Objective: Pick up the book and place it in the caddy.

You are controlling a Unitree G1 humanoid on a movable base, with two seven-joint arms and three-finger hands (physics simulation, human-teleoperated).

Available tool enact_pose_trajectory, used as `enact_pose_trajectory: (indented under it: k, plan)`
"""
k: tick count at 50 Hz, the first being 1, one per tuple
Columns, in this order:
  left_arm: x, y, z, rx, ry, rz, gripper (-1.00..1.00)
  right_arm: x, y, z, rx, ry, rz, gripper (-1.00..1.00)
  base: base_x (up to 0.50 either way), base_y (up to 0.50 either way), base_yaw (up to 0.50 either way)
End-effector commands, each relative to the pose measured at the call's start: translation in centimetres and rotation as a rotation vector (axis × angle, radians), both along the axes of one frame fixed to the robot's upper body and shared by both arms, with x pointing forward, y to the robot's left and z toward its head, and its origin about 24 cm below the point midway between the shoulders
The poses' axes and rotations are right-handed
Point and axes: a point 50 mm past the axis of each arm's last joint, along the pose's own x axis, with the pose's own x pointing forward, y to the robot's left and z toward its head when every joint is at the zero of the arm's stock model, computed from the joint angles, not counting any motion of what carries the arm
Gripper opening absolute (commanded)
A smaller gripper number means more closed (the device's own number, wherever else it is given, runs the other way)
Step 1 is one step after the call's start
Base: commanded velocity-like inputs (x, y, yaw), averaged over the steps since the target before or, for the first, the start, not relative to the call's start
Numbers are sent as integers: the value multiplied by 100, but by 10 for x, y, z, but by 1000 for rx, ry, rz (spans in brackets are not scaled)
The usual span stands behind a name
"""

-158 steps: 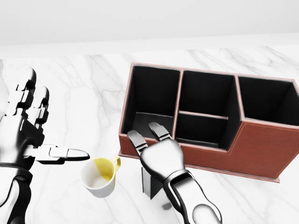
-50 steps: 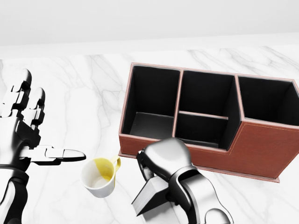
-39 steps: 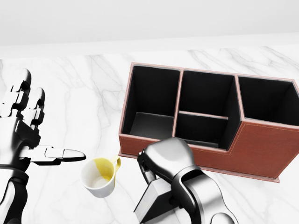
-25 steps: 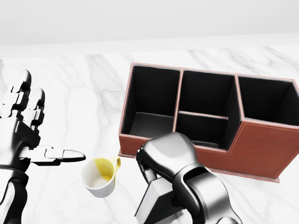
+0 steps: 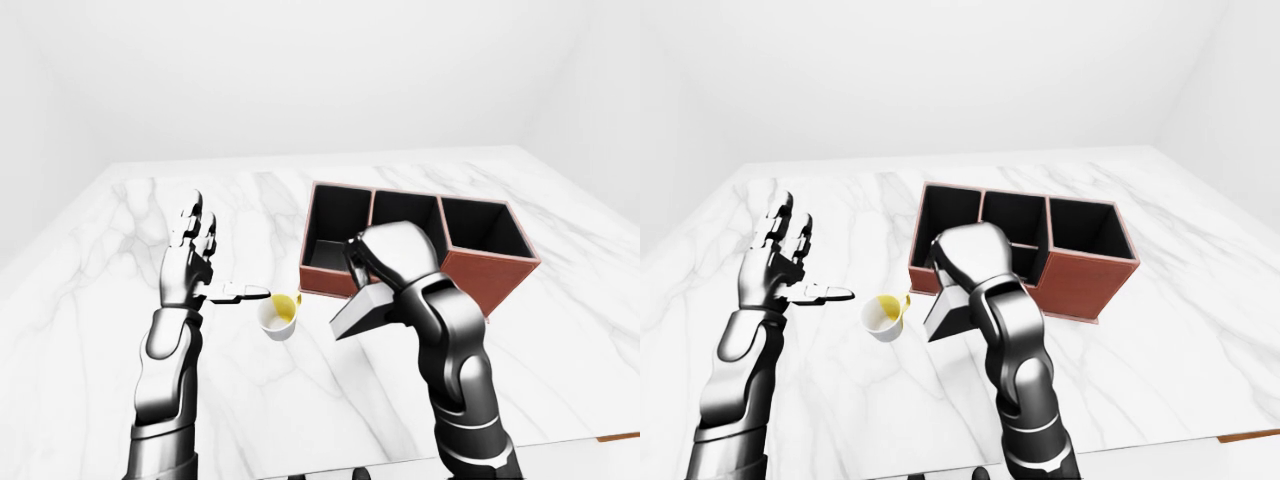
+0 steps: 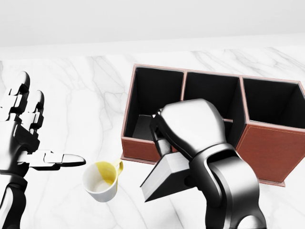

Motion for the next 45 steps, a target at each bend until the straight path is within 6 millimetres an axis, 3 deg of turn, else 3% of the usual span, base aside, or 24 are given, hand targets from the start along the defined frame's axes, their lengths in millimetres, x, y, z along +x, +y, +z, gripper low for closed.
enact_pose_trajectory:
  k: [1,20,45]
  plan:
    - [-1,0,0,-1,-1,0,100,5,-13,34,53,-122,-78,-100,0,0,0]
    - [-3,0,4,1,-20,-4,100,47,-25,70,-28,-169,-142,-100,0,0,0]
    - [0,3,-5,-13,19,-5,100,98,-23,47,-132,59,-168,-100,0,0,0]
